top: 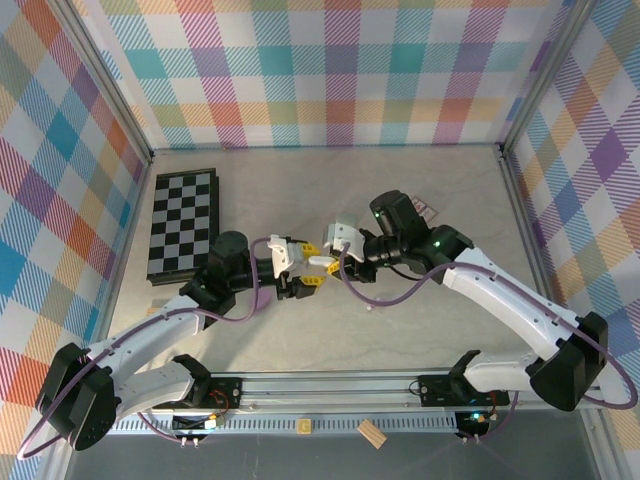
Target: Insert the wireless bluetooth earbuds into the charging case
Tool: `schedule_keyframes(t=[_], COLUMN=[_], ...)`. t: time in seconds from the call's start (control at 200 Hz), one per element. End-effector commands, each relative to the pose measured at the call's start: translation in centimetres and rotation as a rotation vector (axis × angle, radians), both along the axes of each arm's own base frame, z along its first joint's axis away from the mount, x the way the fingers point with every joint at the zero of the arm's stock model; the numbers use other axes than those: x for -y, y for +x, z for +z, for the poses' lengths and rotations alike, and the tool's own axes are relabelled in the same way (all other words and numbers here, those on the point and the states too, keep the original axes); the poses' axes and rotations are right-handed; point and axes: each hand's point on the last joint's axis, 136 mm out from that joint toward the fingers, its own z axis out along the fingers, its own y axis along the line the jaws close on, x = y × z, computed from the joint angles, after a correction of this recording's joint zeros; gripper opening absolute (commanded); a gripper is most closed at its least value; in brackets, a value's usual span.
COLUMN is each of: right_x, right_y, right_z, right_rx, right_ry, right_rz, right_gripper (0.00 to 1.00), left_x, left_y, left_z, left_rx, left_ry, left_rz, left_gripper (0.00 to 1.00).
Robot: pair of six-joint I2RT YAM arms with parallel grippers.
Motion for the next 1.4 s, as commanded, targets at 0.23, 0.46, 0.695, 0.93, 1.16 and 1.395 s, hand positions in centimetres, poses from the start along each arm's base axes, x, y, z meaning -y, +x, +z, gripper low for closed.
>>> schedule_keyframes(t=[0.23,0.46,0.695,0.93,1.16,1.395], right_x=[6.3,9.2,10.7,11.2,13.1,14.0], right_y=[11.8,14.9,17.8,19.2,19.6,19.2], right_z=[-6.0,-11.8,-16.4,-19.3,-19.4,-15.3], right_rx=[-0.424,-0.728,-0.896,-0.926,-0.881,-0.719], right_ry=[0.183,0.101,0.09,0.067,0.078,0.12], right_rz=[-0.792,-1.038,-1.167,-1.186,-1.247,-1.192], right_gripper=[0.22,0.24,0.24,0.28,0.42,0.74], left_x=[-2.5,-4.2,-5.5,-7.7,-9.5,-13.6], left_y=[3.4,4.3,4.7,4.0,2.5,1.1], left_z=[-3.0,-4.9,-6.9,-8.5,-10.1,-12.1], left_rx=[0.011,-0.065,-0.312,-0.482,-0.584,-0.57], left_ry=[-0.005,0.082,0.278,0.524,0.75,1.014], left_rz=[0.277,0.395,0.52,0.656,0.675,0.722], left_gripper=[1.0,1.0,1.0,1.0,1.0,1.0])
